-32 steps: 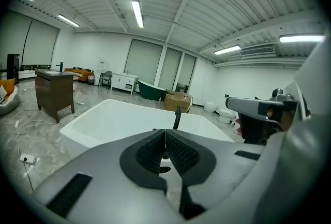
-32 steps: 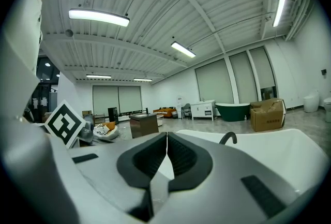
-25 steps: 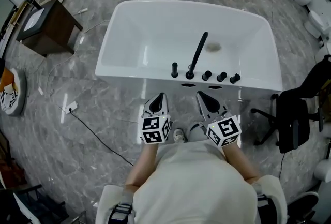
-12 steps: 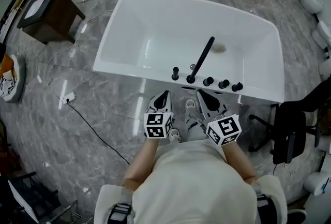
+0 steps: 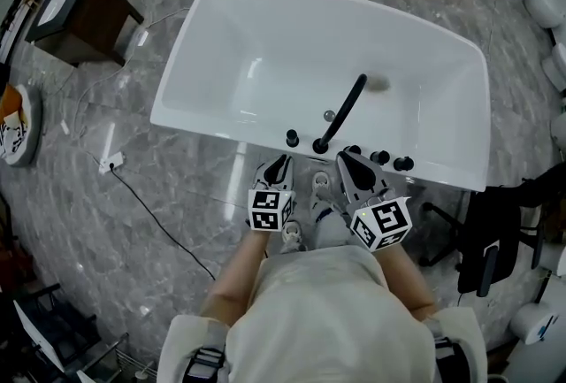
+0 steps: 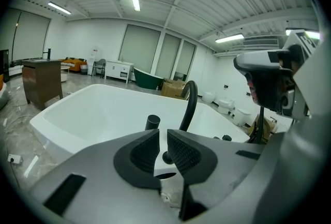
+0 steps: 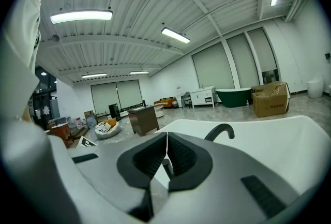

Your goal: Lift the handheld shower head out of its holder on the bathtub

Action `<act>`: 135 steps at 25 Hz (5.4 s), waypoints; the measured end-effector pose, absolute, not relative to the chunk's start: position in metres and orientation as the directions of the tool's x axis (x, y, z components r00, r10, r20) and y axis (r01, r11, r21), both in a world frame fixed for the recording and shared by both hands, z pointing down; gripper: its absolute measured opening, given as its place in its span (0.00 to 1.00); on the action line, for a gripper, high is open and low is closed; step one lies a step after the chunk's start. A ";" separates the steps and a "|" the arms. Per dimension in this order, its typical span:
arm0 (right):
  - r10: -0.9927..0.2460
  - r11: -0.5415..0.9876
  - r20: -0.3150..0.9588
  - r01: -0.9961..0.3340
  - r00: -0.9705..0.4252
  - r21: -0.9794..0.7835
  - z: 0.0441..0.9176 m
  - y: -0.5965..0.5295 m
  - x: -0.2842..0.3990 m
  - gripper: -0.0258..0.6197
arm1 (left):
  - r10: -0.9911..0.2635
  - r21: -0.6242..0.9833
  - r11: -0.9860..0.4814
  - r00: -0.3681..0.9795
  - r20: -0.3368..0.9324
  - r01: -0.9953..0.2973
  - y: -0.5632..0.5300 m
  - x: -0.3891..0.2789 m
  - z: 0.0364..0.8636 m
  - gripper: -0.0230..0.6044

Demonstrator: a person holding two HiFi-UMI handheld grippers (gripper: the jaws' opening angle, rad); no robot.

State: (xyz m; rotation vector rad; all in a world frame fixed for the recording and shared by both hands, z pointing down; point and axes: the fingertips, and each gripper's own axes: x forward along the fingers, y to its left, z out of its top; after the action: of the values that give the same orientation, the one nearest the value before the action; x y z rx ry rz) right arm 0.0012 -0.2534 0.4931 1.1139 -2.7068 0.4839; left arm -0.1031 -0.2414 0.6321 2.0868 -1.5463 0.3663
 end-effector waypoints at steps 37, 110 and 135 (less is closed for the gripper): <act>-0.609 0.662 0.357 -0.702 -0.708 -0.263 0.529 -0.335 0.018 0.07 | -0.607 0.038 -0.219 0.166 0.777 -0.975 -0.323 -0.105 0.792 0.26; -0.702 0.678 0.150 -0.718 -0.696 -0.158 0.445 -0.117 0.004 0.07 | -0.970 0.259 -0.129 0.176 0.167 -0.957 -0.105 -0.161 0.460 0.26; -0.726 0.664 0.113 -0.735 -0.678 -0.138 0.430 -0.115 0.001 0.07 | -0.979 0.371 -0.175 0.121 -0.165 -0.912 -0.050 -0.222 0.352 0.26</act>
State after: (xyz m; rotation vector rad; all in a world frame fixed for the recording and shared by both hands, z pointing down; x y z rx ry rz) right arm 0.0015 -0.1150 0.4297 1.2396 -2.8219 0.2662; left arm -0.2223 -0.0499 0.3524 2.2108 -1.8917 -0.5569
